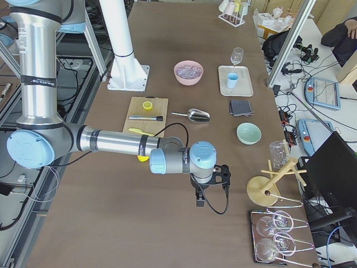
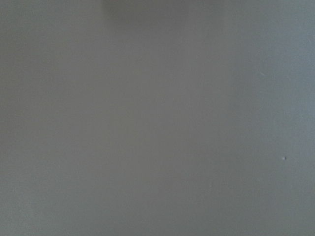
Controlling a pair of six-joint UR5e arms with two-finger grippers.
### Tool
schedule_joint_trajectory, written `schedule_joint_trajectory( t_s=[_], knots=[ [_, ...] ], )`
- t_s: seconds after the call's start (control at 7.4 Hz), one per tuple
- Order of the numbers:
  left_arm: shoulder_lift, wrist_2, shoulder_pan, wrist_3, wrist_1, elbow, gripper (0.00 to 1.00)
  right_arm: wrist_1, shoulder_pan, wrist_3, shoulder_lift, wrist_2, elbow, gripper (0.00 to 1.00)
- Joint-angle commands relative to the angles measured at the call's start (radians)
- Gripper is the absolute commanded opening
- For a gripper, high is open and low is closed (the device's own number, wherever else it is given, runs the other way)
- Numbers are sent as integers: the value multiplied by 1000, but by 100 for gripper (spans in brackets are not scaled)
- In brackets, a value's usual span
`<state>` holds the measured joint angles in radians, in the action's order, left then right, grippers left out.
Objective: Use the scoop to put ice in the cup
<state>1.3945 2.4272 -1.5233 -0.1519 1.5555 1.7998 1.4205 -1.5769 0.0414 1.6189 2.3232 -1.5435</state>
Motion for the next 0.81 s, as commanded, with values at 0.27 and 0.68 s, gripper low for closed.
schedule_joint_trajectory(
  t_s=[0.27,0.68],
  knots=[
    [0,-2,0,0,-70,39,98,-2,0,-2,7,2,-3,100],
    [6,-7,6,0,-114,82,98,-11,0,-5,9,-11,-18,100]
  ],
)
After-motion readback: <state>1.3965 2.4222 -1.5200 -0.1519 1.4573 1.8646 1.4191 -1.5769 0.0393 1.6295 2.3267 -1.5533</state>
